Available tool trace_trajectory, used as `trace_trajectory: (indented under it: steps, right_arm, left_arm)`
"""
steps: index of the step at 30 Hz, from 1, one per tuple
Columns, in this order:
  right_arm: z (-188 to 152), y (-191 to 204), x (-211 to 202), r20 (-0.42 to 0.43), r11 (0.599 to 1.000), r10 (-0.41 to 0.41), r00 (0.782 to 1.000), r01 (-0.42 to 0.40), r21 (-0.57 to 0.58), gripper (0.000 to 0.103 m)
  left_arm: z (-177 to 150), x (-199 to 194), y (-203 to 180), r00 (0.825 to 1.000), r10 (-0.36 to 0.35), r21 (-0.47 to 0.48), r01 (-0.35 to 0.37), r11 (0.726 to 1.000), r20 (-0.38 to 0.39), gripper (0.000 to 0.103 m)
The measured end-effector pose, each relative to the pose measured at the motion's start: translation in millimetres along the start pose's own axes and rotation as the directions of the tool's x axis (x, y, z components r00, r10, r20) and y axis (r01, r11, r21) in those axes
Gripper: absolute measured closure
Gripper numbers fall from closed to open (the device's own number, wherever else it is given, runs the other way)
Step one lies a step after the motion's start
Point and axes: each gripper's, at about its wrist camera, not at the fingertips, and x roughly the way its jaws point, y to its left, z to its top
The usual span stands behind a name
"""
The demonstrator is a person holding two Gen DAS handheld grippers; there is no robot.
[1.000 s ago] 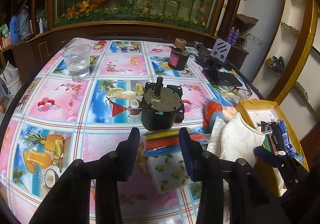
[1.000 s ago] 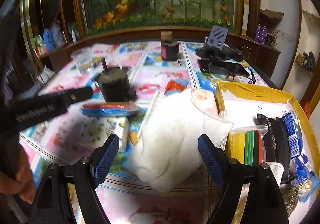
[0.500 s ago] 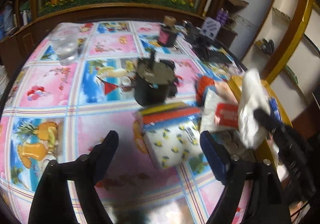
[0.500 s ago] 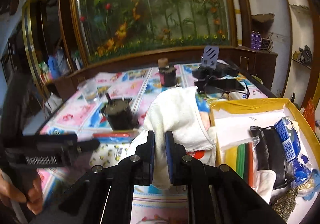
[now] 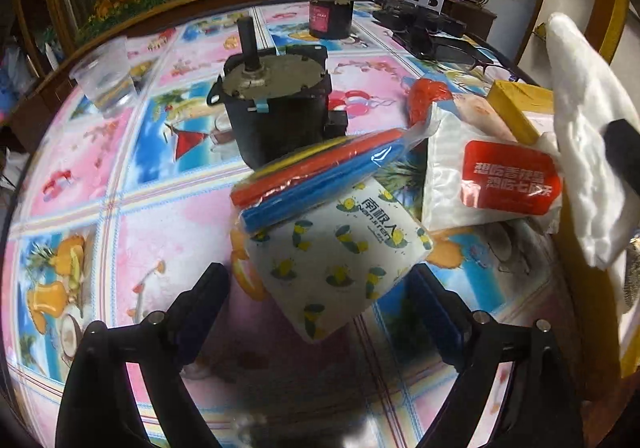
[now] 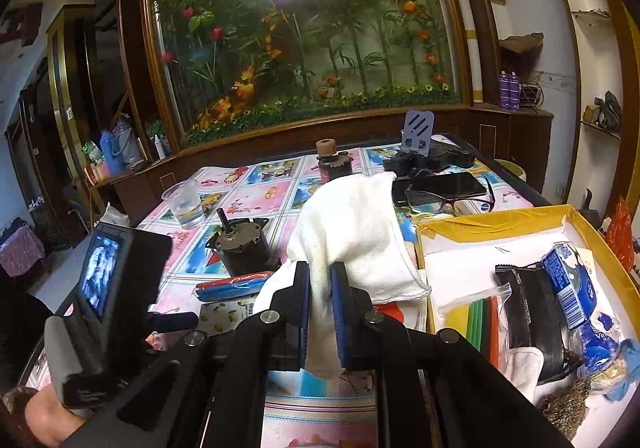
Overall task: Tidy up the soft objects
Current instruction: 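Lift the tissue box with the left gripper while the right lifts the white towel, then hold the tissue box and white towel above the table with both grippers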
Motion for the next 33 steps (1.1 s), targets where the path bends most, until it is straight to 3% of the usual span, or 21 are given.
trace_trajectory:
  steps: [6,7,8,12,19,33]
  right_arm:
    - [0,-1,1,-0.002,1.0,-0.001,1.0,0.001,0.001,0.091]
    - [1,-2,1,-0.004,1.0,-0.001,1.0,0.001,0.002,0.091]
    - [0,-2,2,-0.006,1.0,-0.003,1.0,0.003,0.002,0.091]
    - [0,-3,2,-0.005,1.0,-0.007,1.0,0.007,0.004,0.091]
    - [0,-4,4,-0.003,1.0,-0.012,1.0,0.012,0.004,0.091]
    - [-1,-3,3,-0.002,1.0,-0.009,1.0,0.009,0.009,0.091]
  left_arm:
    - [3,2,1,0.999,-0.002,-0.008,0.002,1.0,0.042,0.012]
    - [2,0,2,0.998,-0.013,-0.01,0.014,1.0,0.062,0.014]
    - [2,-2,2,0.997,-0.029,-0.005,0.029,1.0,0.072,0.028]
    - [2,-7,-6,0.996,-0.033,0.025,0.031,0.999,0.087,0.036]
    - [1,-22,-9,0.988,-0.059,0.037,0.055,0.998,0.139,0.04]
    - [1,-16,-6,0.992,-0.101,0.041,0.099,0.994,0.07,0.036]
